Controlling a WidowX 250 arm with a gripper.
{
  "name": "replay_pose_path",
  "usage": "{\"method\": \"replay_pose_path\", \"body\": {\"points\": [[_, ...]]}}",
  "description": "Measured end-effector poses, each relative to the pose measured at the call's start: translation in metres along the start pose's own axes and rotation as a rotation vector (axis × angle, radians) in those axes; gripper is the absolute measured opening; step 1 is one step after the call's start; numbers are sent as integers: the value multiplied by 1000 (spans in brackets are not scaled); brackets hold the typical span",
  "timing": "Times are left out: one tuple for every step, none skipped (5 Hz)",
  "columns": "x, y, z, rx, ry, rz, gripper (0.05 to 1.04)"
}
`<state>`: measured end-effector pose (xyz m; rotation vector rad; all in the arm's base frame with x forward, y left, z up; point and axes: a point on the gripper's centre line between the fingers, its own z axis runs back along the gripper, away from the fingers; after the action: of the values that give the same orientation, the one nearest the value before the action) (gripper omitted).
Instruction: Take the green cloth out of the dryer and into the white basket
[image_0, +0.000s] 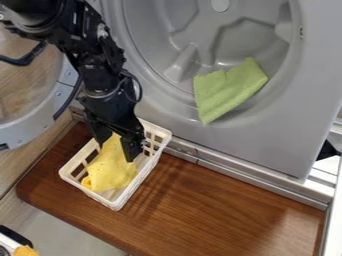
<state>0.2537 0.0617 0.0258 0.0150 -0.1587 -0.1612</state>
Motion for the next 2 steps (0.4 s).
{"method": "replay_pose_path", "body": {"points": [[-3,-2,-4,-9,16,3,999],[11,-9,0,-20,-11,1,999]]}}
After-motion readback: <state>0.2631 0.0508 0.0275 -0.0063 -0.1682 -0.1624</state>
